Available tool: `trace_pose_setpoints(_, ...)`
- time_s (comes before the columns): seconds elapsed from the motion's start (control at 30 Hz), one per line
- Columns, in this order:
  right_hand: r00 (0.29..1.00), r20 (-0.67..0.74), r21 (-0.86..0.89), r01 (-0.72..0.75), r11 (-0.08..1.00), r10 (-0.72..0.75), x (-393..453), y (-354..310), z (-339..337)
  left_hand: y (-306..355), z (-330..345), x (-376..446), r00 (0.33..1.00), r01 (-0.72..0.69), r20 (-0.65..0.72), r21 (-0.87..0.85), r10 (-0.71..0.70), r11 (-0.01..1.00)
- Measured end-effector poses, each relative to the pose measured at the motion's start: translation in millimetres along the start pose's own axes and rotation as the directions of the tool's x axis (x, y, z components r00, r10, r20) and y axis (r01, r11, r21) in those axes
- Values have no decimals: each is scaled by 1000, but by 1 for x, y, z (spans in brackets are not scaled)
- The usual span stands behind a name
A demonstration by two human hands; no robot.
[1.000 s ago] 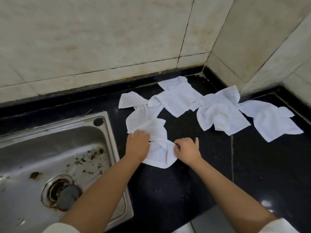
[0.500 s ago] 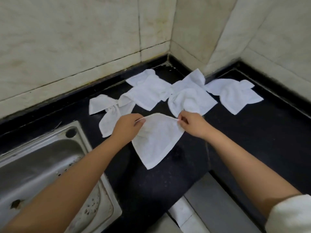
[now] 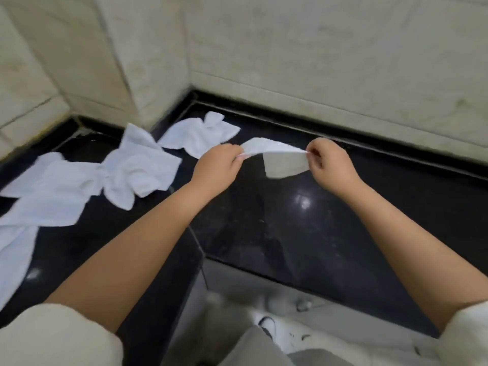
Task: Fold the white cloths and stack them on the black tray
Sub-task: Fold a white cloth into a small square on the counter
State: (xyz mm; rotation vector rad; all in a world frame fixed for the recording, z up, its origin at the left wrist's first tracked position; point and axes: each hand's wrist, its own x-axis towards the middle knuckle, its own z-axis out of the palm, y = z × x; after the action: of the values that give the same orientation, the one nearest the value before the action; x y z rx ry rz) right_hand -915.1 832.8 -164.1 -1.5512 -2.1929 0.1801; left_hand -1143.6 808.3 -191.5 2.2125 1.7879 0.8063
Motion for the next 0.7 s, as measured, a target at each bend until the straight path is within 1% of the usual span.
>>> trace_pose_setpoints(0.03, 999, 52, -35, 10, 999, -9, -11, 19, 0, 4, 13, -1, 997, -36, 71, 51, 33, 998)
trace_pose_setpoints(0.07, 990, 134, -65, 44, 997, -35, -24, 37, 4, 6, 27, -5, 985, -77, 159, 100, 61, 992)
trace_pose_setpoints(0.13, 936, 343, -90, 121, 989, -83, -53, 68, 17, 8, 53, -17, 927, -164, 362, 149, 100, 975)
trace_pose_setpoints(0.2, 860, 503, -74, 146, 987, -89, -84, 92, 33, 10, 78, -31, 822, -229, 562, 181, 90, 957)
trace_pose_setpoints(0.27, 771, 633, -31, 109, 994, -65, -108, 107, 47, 11, 98, -44, 680, -248, 733, 184, 35, 951)
trace_pose_setpoints(0.3, 713, 699, -1, 82, 997, -58, -115, 113, 52, 12, 106, -49, 601, -237, 799, 164, 12, 957)
trace_pose_setpoints(0.33, 641, 767, 19, 40, 999, -41, -121, 117, 56, 11, 112, -53, 535, -221, 845, 138, 2, 965)
trace_pose_setpoints(0.37, 581, 813, 44, -4, 999, -34, -125, 121, 58, 11, 116, -56, 487, -202, 873, 119, -6, 972)
trace_pose_setpoints(0.4, 539, 842, 58, -39, 998, -28, -126, 125, 60, 11, 119, -56, 454, -180, 891, 113, -19, 977)
trace_pose_setpoints(0.43, 522, 853, 66, -61, 996, -25, -125, 128, 61, 9, 122, -56, 434, -158, 900, 115, -36, 981)
trace_pose_setpoints(0.47, 525, 851, 67, -79, 995, -15, -123, 132, 63, 8, 124, -54, 426, -131, 903, 125, -58, 983)
trace_pose_setpoints(0.5, 543, 839, 72, -94, 993, -9, -119, 136, 64, 6, 126, -49, 434, -102, 897, 140, -82, 985)
trace_pose_setpoints(0.53, 575, 818, 71, -109, 992, 5, -112, 140, 65, 5, 126, -43, 462, -74, 881, 153, -102, 986)
trace_pose_setpoints(0.6, 686, 726, 53, -140, 989, 58, -97, 147, 65, 4, 126, -27, 567, -44, 815, 176, -121, 983)
trace_pose_setpoints(0.67, 805, 579, 23, -174, 984, 129, -82, 155, 68, 3, 127, -9, 694, -40, 711, 195, -113, 980)
trace_pose_setpoints(0.7, 842, 514, 16, -201, 980, 164, -76, 159, 70, 1, 129, 0, 747, -30, 655, 203, -113, 979)
